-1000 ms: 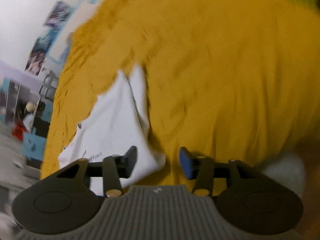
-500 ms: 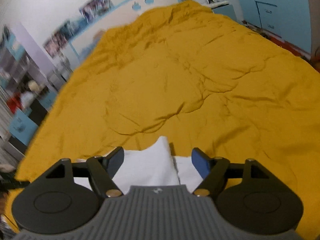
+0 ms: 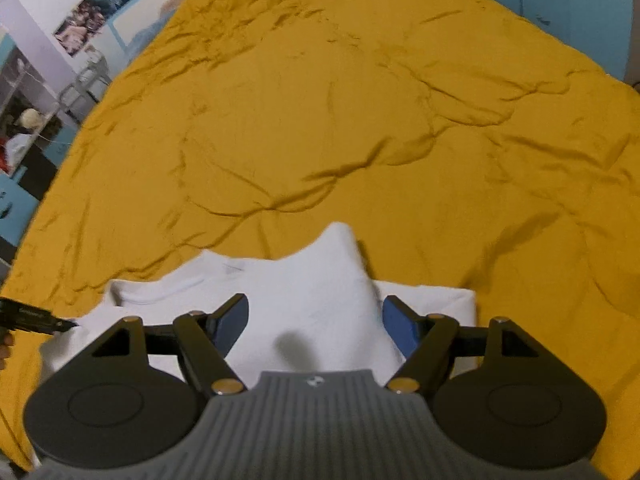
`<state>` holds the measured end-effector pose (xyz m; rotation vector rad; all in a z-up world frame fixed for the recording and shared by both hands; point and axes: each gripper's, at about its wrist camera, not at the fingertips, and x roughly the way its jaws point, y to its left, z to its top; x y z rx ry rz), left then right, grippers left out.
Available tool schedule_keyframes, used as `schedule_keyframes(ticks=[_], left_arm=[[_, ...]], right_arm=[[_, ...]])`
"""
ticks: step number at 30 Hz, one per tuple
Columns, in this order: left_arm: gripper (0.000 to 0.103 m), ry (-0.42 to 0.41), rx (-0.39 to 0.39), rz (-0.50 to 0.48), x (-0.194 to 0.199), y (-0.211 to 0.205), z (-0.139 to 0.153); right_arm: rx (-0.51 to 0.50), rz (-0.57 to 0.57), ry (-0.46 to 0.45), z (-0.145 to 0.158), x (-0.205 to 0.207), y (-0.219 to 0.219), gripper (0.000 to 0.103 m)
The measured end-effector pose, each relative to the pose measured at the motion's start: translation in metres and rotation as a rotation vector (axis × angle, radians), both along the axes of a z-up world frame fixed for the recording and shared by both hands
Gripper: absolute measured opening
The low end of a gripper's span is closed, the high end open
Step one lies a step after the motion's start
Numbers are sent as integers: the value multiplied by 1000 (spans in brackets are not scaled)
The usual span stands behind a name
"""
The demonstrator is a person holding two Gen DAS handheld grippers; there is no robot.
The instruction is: Fold small clothes
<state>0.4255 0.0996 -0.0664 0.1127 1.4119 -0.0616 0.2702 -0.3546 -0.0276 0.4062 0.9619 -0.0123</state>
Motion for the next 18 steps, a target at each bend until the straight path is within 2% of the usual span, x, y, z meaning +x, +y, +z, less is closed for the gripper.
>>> schedule_keyframes(ticks=[1, 3, 5, 7, 8, 10, 11, 13, 15, 18], left_arm=[[15, -7, 32, -7, 0, -1, 1], [7, 21, 9, -25, 1, 4, 5], [8, 38, -5, -34, 7, 13, 11], [13, 15, 17, -17, 17, 22, 20], [13, -33, 91, -15, 20, 28, 28], [30, -99, 191, -15, 24, 39, 39], [31, -112, 201, 6, 26, 49, 43], [31, -128, 137, 30, 22, 64, 50], [34, -144, -6, 12, 14, 73, 55], [37, -120, -233, -36, -5, 80, 57]], right_arm=[[-19, -20, 10, -1, 1, -1, 70], [-31, -40, 18, -2, 1, -2, 67], [-18, -27, 2, -1, 1, -6, 66], [14, -19, -19, -2, 0, -10, 66], [34, -21, -27, -1, -1, -13, 66], [71, -25, -39, -1, -5, -16, 66], [78, -29, -44, 0, -7, -16, 66], [81, -31, -54, 1, -12, -16, 66], [89, -11, -74, 1, -15, -14, 66], [103, 31, -104, 0, -16, -10, 66]])
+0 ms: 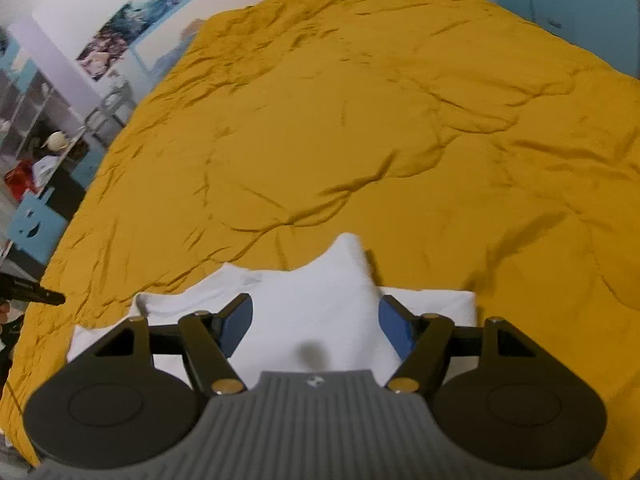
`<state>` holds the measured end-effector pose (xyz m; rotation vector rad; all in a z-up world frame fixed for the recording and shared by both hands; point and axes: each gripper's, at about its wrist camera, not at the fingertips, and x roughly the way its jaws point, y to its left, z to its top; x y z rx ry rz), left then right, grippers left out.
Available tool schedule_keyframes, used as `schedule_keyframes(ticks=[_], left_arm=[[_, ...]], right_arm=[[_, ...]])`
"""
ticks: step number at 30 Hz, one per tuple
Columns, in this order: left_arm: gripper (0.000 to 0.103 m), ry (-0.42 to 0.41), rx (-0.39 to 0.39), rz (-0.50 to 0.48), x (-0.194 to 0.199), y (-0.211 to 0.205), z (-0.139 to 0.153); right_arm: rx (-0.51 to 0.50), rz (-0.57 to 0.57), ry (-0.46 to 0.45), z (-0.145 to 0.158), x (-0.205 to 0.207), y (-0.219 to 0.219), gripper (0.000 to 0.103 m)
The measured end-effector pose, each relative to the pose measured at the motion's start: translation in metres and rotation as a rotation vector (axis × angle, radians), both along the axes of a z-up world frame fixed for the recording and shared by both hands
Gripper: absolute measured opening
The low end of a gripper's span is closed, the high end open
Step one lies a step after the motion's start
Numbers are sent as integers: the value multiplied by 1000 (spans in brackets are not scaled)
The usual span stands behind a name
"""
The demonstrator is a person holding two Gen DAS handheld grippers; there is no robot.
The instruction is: Fold small clothes
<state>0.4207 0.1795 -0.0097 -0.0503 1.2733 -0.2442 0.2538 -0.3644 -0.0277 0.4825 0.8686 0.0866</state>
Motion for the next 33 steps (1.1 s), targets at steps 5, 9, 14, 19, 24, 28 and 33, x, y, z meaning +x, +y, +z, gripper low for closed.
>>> schedule_keyframes(ticks=[5, 9, 14, 19, 24, 28, 33], left_arm=[[43, -79, -350, -167, -61, 0, 3], [43, -73, -461, -120, -84, -2, -24], [37, -50, -444, 3, -81, 11, -65], [7, -48, -410, 161, -69, 33, -84], [8, -148, -253, 315, -67, 49, -79], [9, -186, -225, 301, -80, 57, -69], [23, -296, -238, 249, -113, 50, -41]], right_arm=[[84, -6, -32, -12, 6, -11, 73], [157, -10, -51, -30, 18, -23, 73], [9, 18, -95, -40, 31, -9, 8], [-28, -20, -121, -44, 31, -12, 3], [51, -155, -246, -37, 24, -25, 3], [-59, -136, -214, -41, 31, -21, 3], [-165, -278, -70, -47, 37, -30, 15]])
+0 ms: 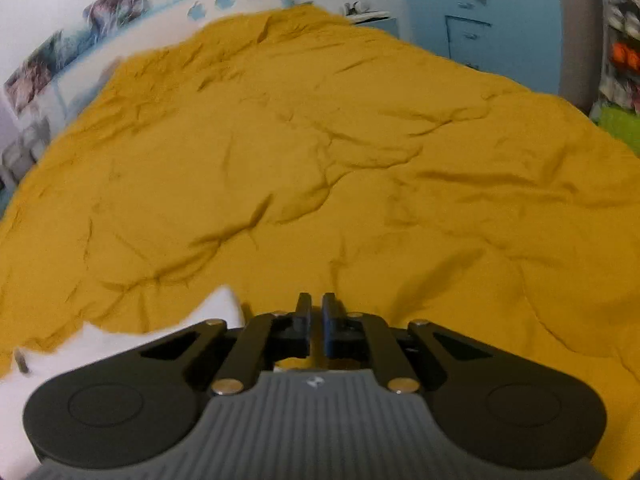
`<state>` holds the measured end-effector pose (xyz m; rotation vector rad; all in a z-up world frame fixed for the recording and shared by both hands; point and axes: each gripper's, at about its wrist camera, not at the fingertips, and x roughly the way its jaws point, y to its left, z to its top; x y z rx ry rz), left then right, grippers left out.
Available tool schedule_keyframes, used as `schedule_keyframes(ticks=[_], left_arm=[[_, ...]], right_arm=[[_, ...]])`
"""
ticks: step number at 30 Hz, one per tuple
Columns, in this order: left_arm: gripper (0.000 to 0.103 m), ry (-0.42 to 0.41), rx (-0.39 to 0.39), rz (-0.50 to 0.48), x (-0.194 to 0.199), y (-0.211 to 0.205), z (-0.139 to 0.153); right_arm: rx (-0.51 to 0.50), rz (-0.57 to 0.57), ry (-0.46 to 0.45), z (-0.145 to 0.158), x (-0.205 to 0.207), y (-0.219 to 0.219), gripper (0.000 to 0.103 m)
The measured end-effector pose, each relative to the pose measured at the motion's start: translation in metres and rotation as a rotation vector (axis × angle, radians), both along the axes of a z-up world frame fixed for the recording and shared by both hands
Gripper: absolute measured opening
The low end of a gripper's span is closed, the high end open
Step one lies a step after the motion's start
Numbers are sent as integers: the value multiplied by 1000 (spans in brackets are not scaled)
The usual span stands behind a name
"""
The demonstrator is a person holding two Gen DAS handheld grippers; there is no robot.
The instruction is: Fold small clothes
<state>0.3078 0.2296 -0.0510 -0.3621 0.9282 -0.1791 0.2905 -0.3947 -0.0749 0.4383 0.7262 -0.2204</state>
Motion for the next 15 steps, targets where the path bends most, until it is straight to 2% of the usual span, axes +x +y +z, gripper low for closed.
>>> schedule_keyframes(ticks=[1, 2, 3, 4, 5, 6, 10, 12, 13, 15], left_arm=[[29, -5, -29, -31, -5, -2, 4], [33, -1, -52, -62, -8, -2, 7], [42, 4, -77, -94, -9, -4, 8], [51, 12, -101, -123, -7, -5, 8], [54, 26, -117, -146, -3, -6, 7], [57, 45, -130, -163, 4, -6, 3], [57, 114, -93, -152, 37, -1, -13], [57, 181, -146, -192, 54, -3, -24], [58, 213, -187, -213, 61, -4, -29], [63, 238, -230, -241, 68, -10, -33]], right_arm=[[42, -8, -39, 5, -6, -4, 28], [62, -5, -78, 11, -12, -5, 30], [60, 17, -107, 17, -17, -4, 33], [53, 58, -119, 23, -21, -1, 41], [51, 108, -111, 27, -23, 2, 46], [48, 141, -96, 28, -23, 6, 50], [-44, 264, -62, 31, -17, 19, 50], [-136, 339, -33, 29, -9, 35, 52], [-148, 381, -6, 24, -3, 39, 61], [-123, 423, 57, 11, 12, 42, 70]])
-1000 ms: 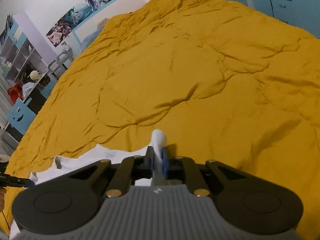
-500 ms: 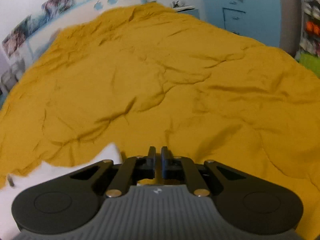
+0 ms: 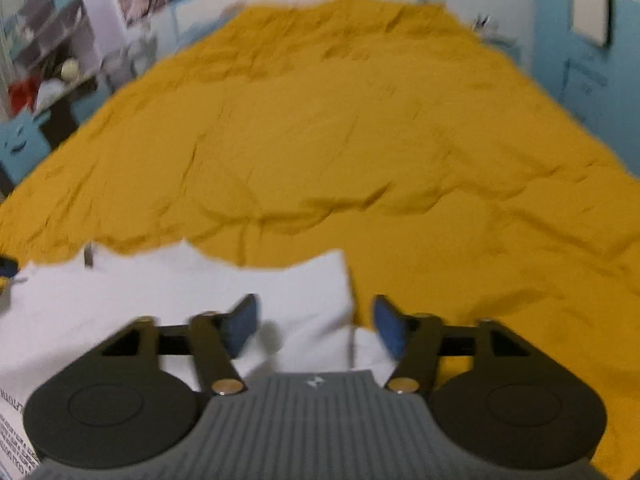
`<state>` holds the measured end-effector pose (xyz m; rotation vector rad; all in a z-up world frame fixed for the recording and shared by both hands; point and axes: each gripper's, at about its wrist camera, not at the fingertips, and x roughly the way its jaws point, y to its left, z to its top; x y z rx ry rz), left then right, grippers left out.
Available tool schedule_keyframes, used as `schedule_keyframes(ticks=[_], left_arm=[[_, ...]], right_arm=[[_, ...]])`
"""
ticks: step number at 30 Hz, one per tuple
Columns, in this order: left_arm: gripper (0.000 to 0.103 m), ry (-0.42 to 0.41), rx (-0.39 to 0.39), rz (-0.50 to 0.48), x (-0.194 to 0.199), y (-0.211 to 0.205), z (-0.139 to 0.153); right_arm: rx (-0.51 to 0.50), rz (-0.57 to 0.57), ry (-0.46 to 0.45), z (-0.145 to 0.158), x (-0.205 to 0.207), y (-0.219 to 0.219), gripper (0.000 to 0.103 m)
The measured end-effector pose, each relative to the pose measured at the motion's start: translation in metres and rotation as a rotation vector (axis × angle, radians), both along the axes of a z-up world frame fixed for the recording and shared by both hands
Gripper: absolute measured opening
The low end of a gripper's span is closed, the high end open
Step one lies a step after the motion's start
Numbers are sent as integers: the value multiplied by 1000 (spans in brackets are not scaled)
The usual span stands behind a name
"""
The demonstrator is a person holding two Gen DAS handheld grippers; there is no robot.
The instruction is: Fold small clothes
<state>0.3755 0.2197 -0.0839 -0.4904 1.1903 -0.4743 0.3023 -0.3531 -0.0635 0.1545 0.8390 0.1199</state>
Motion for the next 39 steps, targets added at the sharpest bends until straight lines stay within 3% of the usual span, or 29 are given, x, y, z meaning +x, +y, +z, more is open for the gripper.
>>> schedule_keyframes(ticks=[2, 3, 4, 5, 7, 10, 12, 14, 17, 19, 20, 22, 23, 24, 26, 27, 29, 31, 32, 35, 36, 37, 39], left_arm=[[62, 12, 47, -3, 3, -5, -6], [50, 19, 60, 2, 4, -8, -10], [8, 27, 62, 11, 3, -10, -13], [6, 3, 84, 15, 1, -16, -13], [5, -102, 155, 1, -11, -31, -3], [5, -180, 172, 26, -28, -33, 16], [5, -190, 69, 75, -32, -21, 32], [5, -212, 23, 107, -32, -11, 43], [5, -220, 55, 141, -25, -6, 44], [6, -167, 64, 161, -16, -5, 27], [4, -120, 101, 187, -11, -7, 12], [9, -42, 167, 218, -9, -8, -15], [15, -34, 171, 230, -9, -7, -24], [17, -54, 168, 238, -12, -6, -27], [26, -93, 167, 283, -20, 0, -20], [32, -119, 197, 298, -25, 3, -12], [34, -220, 337, 301, -39, -1, 11], [37, -362, 446, 299, -58, -11, 38], [37, -413, 440, 322, -68, -13, 51], [37, -450, 290, 351, -94, -23, 83], [36, -448, 254, 346, -102, -33, 91], [24, -443, 220, 334, -111, -45, 95], [7, -403, 136, 285, -129, -69, 96]], right_arm=[[14, 10, 34, -10, 16, 1, 70], [29, 6, 46, -15, 23, 1, 68], [52, -1, 59, -20, 30, 1, 68], [74, -12, 70, -22, 35, 1, 63], [100, -27, 58, -24, 40, 2, 3], [80, 8, -41, -18, 32, 5, 2], [93, 6, -119, -5, 19, 3, 2], [189, -28, -210, 6, 6, -8, 2], [287, -67, -303, 12, -2, -21, 2], [289, -71, -290, 1, 7, -21, 2], [260, -96, -240, -9, 17, -16, 2], [100, -144, -34, -39, 42, 4, 2], [31, -154, 0, -48, 46, 15, 2], [6, -173, -21, -48, 46, 21, 5], [7, -247, -78, -37, 40, 20, 37], [10, -301, -113, -29, 33, 15, 60], [-27, -343, -179, -10, 17, 6, 58], [-44, -288, -221, 12, -3, 1, 58], [-25, -257, -236, 21, -13, 1, 58], [25, -162, -275, 50, -45, 23, 57], [20, -125, -298, 58, -57, 39, 50], [13, -103, -319, 63, -66, 56, 31], [51, -62, -307, 67, -81, 88, 5]])
